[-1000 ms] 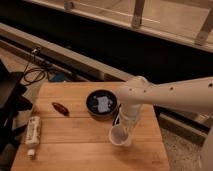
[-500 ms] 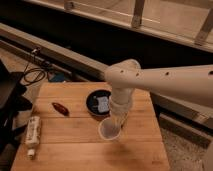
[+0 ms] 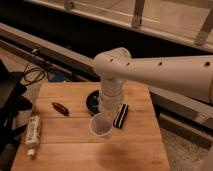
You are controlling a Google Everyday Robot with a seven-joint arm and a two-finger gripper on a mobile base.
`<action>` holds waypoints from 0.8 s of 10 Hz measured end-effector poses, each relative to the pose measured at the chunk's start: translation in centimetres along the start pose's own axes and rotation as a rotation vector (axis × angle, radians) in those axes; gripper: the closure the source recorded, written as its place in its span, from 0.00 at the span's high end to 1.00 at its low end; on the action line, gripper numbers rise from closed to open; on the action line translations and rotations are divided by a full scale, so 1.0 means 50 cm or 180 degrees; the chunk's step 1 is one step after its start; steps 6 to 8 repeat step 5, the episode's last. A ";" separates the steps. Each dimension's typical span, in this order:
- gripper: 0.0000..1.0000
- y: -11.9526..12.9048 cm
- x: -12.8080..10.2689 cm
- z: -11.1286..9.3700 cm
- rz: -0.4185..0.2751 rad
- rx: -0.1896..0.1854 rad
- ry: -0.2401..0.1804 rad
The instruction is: Pick up the ceramic cup
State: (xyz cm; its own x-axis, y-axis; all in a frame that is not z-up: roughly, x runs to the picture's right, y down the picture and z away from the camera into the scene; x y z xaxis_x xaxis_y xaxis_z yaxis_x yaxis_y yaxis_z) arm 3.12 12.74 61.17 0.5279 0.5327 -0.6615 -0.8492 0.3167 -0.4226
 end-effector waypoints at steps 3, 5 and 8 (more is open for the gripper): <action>0.04 0.028 -0.008 -0.020 -0.0077 0.0058 -0.0035; 0.04 0.045 -0.011 -0.029 -0.0119 0.0100 -0.0043; 0.04 0.045 -0.011 -0.029 -0.0119 0.0100 -0.0043</action>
